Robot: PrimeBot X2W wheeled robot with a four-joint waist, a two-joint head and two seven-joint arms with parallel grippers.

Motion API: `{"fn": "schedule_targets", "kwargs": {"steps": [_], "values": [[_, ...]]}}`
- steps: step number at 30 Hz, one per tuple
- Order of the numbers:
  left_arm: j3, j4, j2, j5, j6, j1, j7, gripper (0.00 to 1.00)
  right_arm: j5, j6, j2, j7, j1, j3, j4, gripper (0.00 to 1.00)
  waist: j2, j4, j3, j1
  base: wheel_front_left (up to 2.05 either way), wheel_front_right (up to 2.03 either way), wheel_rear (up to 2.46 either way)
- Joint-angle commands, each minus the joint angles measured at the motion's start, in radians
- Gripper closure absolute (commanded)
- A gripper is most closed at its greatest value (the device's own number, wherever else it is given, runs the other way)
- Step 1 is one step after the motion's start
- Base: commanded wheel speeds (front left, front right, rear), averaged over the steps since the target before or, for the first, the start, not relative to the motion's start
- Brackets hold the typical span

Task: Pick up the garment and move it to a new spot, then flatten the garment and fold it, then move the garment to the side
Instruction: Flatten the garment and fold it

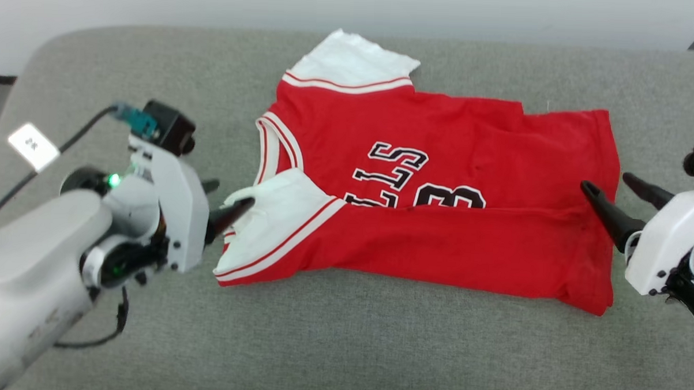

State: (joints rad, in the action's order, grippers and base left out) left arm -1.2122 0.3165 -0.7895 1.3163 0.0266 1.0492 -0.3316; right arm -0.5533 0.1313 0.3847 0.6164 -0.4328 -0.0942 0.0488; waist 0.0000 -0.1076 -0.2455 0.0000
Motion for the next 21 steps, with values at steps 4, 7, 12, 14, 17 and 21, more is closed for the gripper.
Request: {"fn": "schedule_targets", "kwargs": {"steps": [4,7,12,14,17,21], "values": [[0.005,-0.044,-0.037,0.06,-0.059,-0.072,-0.023,0.0,0.019,-0.001,-0.029,-0.063,0.05,0.065,-0.059,0.0,0.0,-0.004,0.06,0.0,0.0,0.0,0.0],[0.008,-0.069,-0.057,0.111,-0.085,-0.114,-0.046,0.0,0.035,-0.001,-0.058,-0.099,0.088,0.105,-0.103,0.0,0.0,0.009,0.076,0.0,0.0,0.0,0.0],[0.001,-0.113,-0.095,0.151,-0.123,-0.17,-0.065,0.0,0.056,-0.001,-0.106,-0.124,0.165,0.171,-0.18,0.0,0.0,0.035,0.081,0.0,0.0,0.0,0.0],[0.009,-0.121,-0.105,0.177,-0.134,-0.193,-0.06,0.0,0.061,-0.001,-0.127,-0.124,0.196,0.198,-0.207,0.0,0.0,0.045,0.078,0.0,0.0,0.0,0.0],[0.012,-0.118,-0.112,0.199,-0.142,-0.214,-0.056,0.0,0.071,-0.001,-0.154,-0.125,0.234,0.243,-0.241,0.0,0.0,0.058,0.07,0.0,0.0,0.0,0.0],[0.012,-0.081,-0.108,0.192,-0.134,-0.225,-0.041,0.0,0.068,-0.001,-0.191,-0.118,0.27,0.28,-0.28,0.0,0.0,0.074,0.054,0.0,0.0,0.0,0.0]]}}
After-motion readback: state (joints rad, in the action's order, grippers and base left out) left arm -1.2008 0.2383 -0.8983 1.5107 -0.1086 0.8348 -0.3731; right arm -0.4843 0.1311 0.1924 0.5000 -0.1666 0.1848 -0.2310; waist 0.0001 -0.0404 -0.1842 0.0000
